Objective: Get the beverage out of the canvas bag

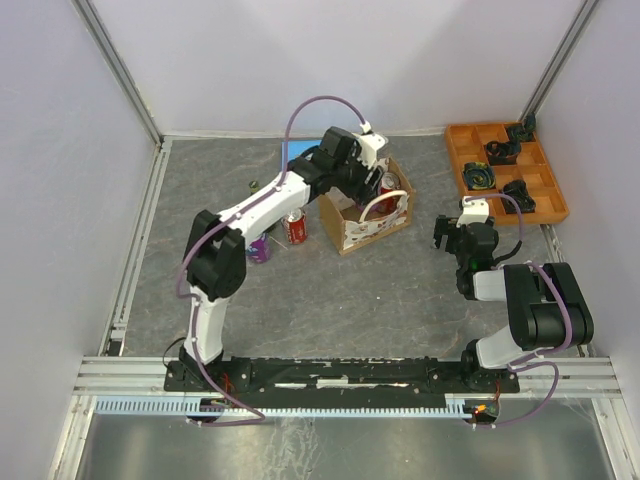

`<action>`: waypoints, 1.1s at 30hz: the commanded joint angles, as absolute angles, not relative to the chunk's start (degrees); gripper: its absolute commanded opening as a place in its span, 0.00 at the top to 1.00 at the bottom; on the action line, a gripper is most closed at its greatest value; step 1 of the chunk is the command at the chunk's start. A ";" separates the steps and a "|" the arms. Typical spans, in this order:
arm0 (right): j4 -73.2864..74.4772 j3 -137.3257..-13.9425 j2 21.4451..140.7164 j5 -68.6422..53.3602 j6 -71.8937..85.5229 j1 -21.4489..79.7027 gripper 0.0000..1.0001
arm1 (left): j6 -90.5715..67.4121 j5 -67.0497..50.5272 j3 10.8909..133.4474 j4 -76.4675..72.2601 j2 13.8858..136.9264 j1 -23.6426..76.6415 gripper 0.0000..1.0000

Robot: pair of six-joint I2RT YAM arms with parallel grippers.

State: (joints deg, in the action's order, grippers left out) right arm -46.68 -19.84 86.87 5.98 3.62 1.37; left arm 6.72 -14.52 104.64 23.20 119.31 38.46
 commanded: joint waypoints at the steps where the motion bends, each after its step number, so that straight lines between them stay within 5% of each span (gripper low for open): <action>1: -49.04 -21.18 86.71 5.54 3.34 1.23 0.01 | 7.69 -15.53 108.97 17.89 108.54 37.96 0.97; 14: -49.03 -21.18 86.60 5.54 3.32 1.22 0.01 | 9.09 -5.19 95.16 19.21 90.44 37.84 0.97; 33: -49.05 -21.18 86.60 5.54 3.33 1.23 0.01 | -0.47 1.38 53.42 3.43 70.51 37.79 0.97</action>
